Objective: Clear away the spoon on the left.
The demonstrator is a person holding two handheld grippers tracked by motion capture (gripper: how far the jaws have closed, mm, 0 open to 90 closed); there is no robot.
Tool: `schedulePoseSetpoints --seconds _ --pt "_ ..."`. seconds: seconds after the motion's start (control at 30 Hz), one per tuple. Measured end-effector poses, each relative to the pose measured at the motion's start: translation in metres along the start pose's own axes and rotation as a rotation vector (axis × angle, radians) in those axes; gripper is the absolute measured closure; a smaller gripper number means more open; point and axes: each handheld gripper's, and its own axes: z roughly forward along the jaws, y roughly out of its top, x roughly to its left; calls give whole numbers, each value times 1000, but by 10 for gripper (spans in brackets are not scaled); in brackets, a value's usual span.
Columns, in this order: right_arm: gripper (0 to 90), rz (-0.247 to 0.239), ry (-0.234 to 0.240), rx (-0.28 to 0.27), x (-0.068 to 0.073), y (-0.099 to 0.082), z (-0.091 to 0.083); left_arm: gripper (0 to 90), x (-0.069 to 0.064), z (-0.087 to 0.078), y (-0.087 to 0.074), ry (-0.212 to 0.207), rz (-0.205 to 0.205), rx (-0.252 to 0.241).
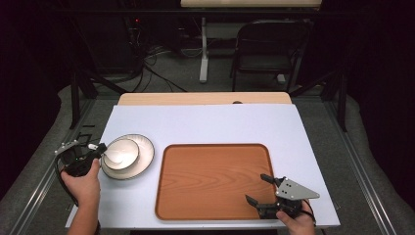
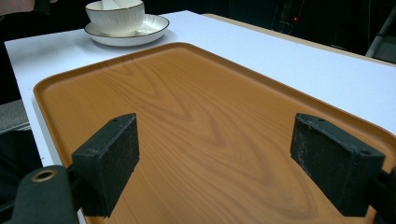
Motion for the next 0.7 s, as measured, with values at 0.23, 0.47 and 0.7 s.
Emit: schedulePoseSetpoints --seconds 0.23,0.47,0.7 --pt "154 -1 -1 0 0 0 0 851 -4 -4 6 -1 22 -17" --pt "154 -1 -2 -1 0 0 0 851 -7 -11 12 0 43 -23" --pt "154 -5 -2 -1 0 0 -1 851 -12 -22 21 -5 79 -36"
